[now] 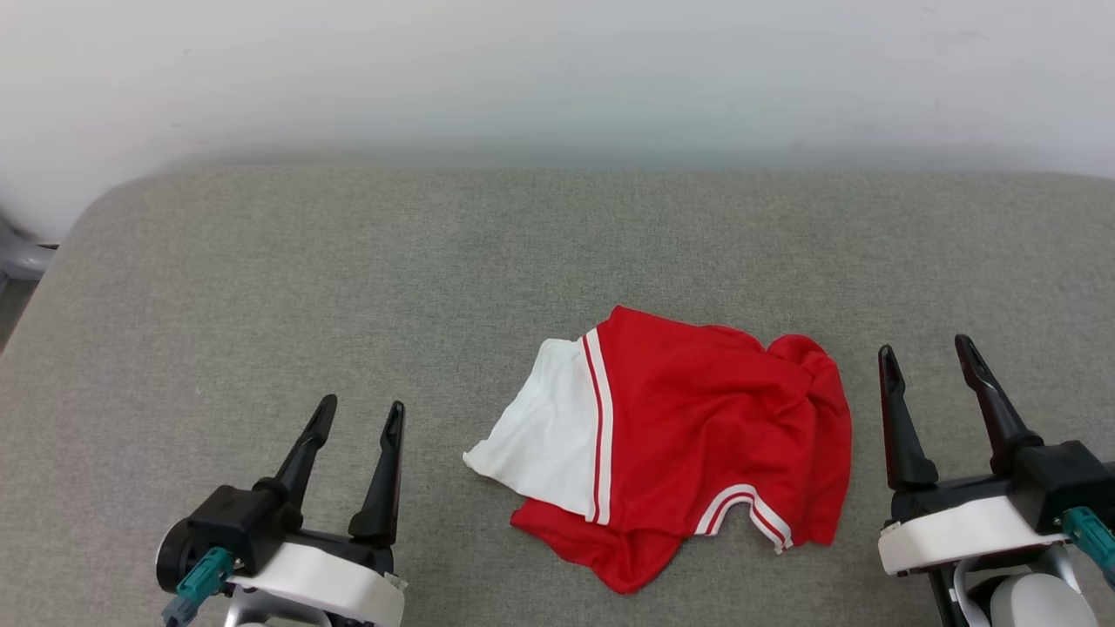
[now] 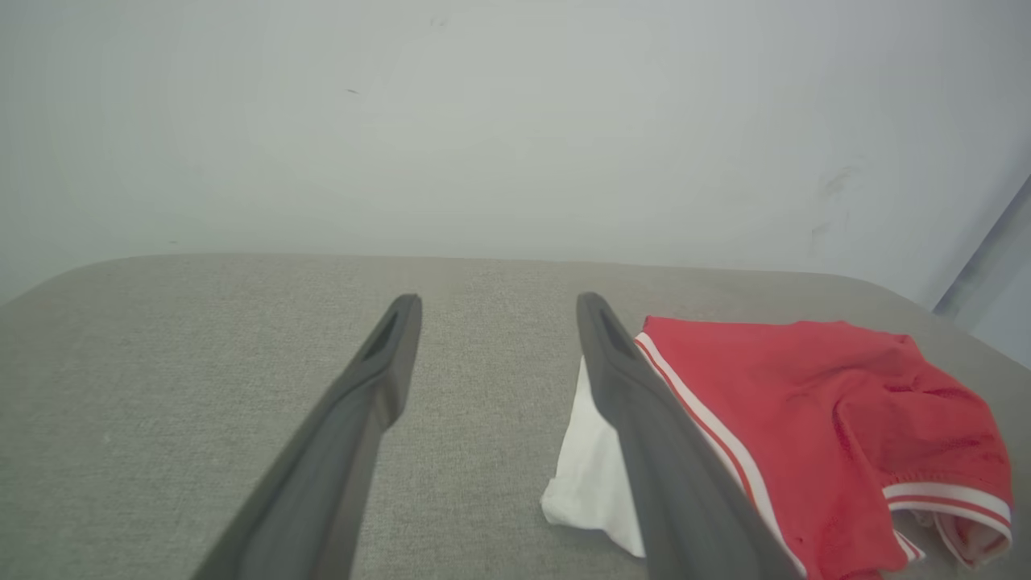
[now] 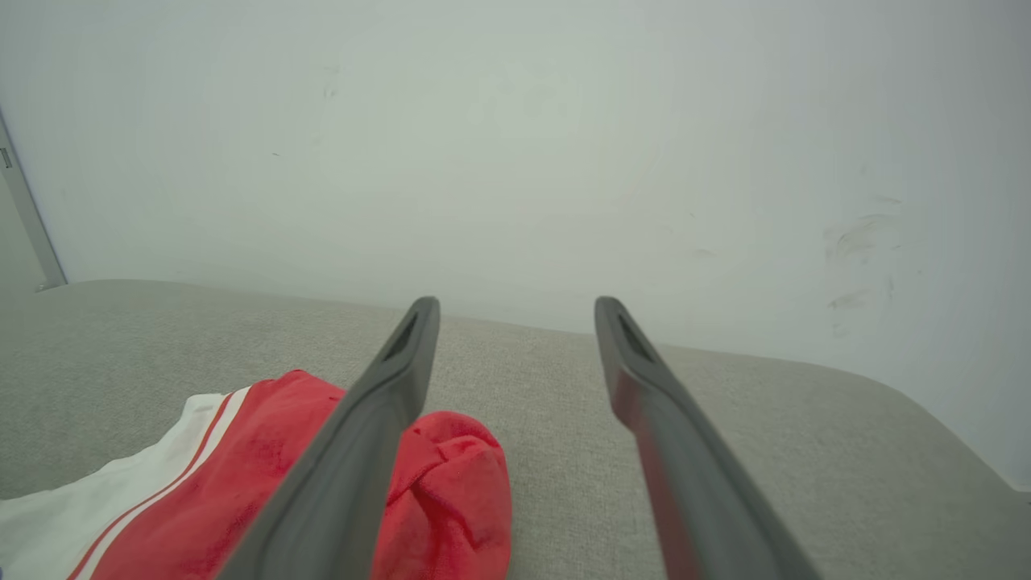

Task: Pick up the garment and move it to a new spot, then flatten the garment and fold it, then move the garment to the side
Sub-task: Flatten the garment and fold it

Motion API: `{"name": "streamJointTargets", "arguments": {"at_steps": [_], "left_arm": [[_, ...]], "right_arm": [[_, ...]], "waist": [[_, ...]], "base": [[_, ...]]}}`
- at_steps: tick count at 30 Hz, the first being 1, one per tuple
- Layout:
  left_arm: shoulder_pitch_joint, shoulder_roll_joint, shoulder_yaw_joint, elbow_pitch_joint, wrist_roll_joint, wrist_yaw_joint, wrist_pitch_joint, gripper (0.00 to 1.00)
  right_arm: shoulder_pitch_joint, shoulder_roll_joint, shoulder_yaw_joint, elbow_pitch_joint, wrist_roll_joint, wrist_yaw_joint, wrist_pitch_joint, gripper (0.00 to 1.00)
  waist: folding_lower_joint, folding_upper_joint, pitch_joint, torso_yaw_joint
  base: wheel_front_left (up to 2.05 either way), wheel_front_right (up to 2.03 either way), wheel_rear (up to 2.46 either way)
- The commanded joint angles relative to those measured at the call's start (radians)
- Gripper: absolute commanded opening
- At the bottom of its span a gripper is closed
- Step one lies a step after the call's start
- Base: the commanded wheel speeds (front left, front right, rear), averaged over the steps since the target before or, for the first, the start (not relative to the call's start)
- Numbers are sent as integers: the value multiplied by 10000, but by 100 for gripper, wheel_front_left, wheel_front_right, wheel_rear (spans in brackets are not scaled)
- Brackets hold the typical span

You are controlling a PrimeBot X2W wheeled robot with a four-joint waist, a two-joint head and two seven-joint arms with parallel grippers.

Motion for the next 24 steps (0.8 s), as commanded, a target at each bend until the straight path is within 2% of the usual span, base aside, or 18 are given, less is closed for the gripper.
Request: {"name": "streamJointTargets", "arguments": {"at_steps": [1,3,7,17,21,24], "left_arm": [[-41,-57,14,149,57,-49,-45,100],[-177,-68,-94,400,0,-81,153,100],[-558,98,-349,613,-102,-153,1366,100],[-1622,715,-974,-343,-588,137,6327,100],[-1822,929,-1167,-479,-397,356,7348,100],[-1921,958,-1250,-277,-306,439,7615,100]], "right_arm": [[100,6,29,-47,-50,-7,-24,100],[59,4,59,-63,-78,-7,-24,100],[8,6,102,-83,-116,-7,-24,100],[-239,6,170,-204,-159,-7,-24,100],[-389,7,256,-220,-111,-7,-24,100],[-488,6,293,-255,-89,-7,-24,100]], "waist": [[1,0,66,-40],[1,0,155,-101],[1,0,415,-251],[1,0,1361,-550],[1,0,1691,-779],[1,0,1918,-972]], "base": [[0,0,0],[0,0,0],[0,0,0],[0,0,0],[0,0,0],[0,0,0]]}}
